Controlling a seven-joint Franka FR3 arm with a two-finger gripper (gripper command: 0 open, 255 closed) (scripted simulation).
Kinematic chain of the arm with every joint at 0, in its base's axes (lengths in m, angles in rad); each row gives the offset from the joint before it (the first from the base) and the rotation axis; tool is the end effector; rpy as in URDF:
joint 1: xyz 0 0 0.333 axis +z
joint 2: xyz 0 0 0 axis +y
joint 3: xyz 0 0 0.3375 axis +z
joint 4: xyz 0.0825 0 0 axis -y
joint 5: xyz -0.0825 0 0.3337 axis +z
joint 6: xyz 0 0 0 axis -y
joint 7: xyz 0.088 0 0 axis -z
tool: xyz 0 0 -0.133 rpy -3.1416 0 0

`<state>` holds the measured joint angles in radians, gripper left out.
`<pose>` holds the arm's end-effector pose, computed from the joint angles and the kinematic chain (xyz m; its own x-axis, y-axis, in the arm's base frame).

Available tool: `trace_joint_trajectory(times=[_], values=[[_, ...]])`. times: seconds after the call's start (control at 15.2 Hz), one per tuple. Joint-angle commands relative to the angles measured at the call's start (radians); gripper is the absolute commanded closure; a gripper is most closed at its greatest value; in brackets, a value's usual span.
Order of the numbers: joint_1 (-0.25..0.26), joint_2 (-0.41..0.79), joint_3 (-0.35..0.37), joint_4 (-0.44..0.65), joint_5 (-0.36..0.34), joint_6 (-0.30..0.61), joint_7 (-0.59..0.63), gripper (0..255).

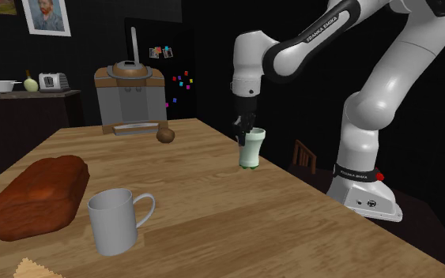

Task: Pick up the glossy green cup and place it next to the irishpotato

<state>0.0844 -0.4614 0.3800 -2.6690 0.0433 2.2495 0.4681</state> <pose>0.3007 0.1518 0.3997 0.9953 -0.0618 0.0744 -0.0697 -0.9915 0.1096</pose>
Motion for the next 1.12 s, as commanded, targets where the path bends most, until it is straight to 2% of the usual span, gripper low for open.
trace_joint_trajectory(times=[0.0, 1.06], values=[[0.003, -0.017, -0.005, 0.013, 0.003, -0.03, -0.006, 255], [0.009, -0.109, -0.046, 0.167, 0.007, -0.273, -0.042, 255]])
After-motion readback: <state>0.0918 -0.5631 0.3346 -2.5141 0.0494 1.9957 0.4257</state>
